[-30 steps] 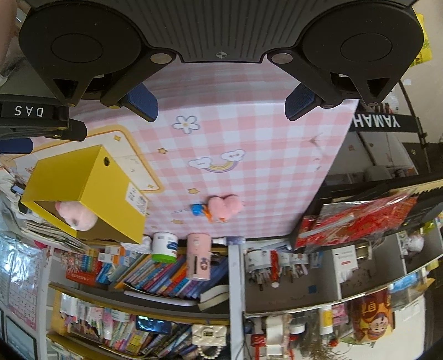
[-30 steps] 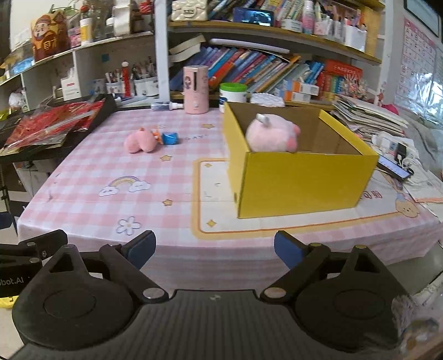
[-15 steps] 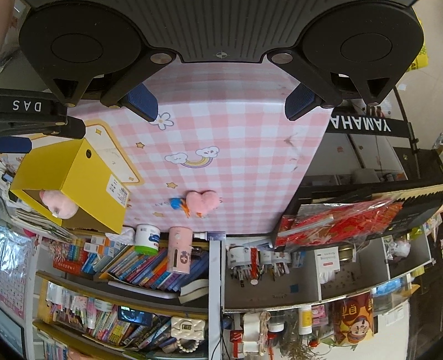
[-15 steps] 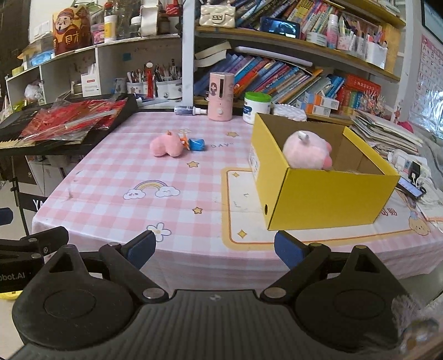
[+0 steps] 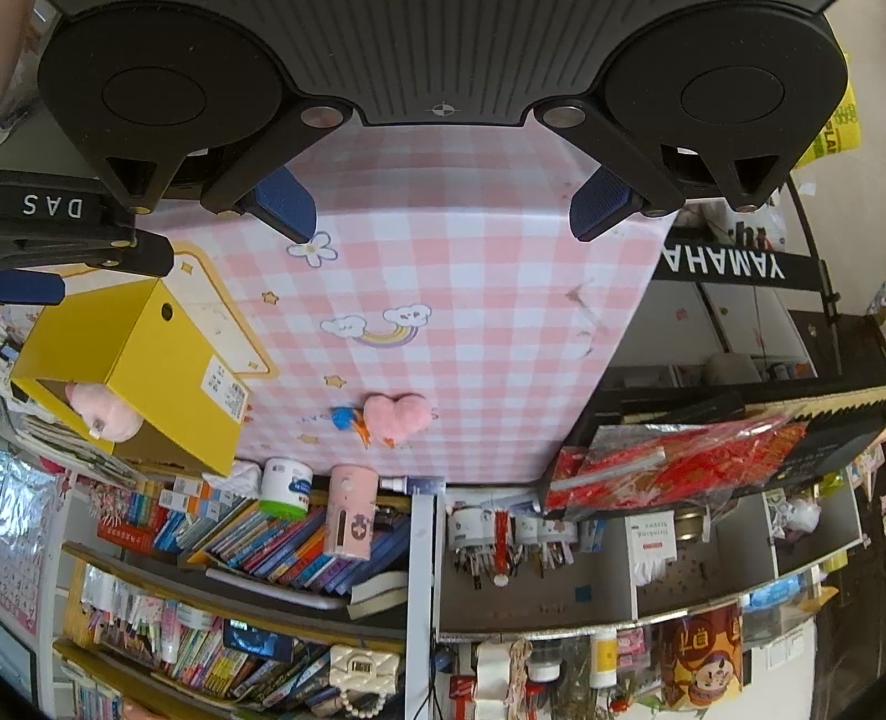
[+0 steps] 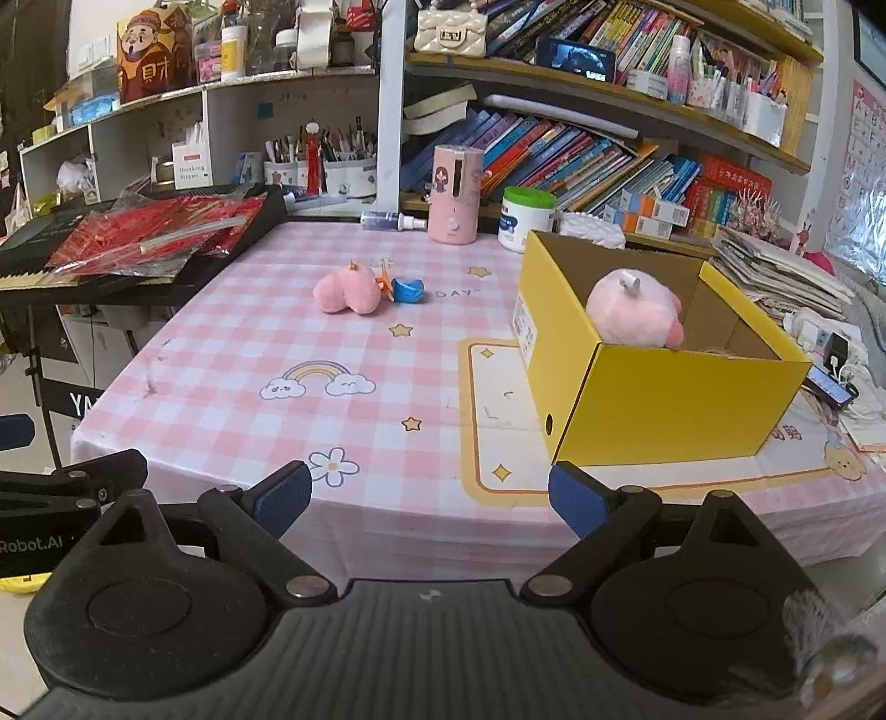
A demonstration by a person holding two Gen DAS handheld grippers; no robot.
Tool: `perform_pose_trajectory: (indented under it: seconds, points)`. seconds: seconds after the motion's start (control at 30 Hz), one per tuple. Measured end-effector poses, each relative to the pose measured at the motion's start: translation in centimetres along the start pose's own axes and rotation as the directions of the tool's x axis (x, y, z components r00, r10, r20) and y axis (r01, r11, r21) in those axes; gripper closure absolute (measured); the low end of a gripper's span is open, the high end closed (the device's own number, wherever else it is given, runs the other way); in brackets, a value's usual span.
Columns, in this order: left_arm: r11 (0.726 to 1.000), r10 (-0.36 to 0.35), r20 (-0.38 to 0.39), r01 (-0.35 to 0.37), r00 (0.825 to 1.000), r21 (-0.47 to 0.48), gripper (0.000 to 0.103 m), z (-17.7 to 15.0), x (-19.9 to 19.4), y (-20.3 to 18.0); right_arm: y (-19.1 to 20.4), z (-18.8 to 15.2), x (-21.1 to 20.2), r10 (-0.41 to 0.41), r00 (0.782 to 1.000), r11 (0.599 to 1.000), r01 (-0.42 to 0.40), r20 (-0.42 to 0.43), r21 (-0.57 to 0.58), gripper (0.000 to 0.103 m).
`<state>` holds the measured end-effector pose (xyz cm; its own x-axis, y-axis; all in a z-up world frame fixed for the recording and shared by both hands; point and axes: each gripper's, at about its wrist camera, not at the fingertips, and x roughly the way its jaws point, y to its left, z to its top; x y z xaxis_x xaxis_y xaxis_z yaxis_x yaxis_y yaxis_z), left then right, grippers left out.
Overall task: Organize objects
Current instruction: 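Move both tools toward the pink plush pig and blue object on the table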
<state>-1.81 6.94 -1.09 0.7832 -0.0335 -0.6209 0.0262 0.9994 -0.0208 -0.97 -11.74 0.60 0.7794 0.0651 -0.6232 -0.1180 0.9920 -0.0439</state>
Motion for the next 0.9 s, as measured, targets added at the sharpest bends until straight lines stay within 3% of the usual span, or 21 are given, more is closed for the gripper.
perform_pose_trajectory:
  seconds: [0.43,0.9]
  points:
    - [0.999,0.032,-0.061,-0.033,0.998,-0.025,0.003,2.4,5.1,0.0,-0.4,2.9,5.9,0.041,0.998,0.999,-0.042,-0.055,-0.018,0.010]
    - [0.996,0.066,-0.053,-0.068,0.996,-0.054,0.003,7.8,11.4,-0.4,-1.9,10.3,13.3,0.104,0.994,0.994,-0.105,-0.020,-0.025,0.010]
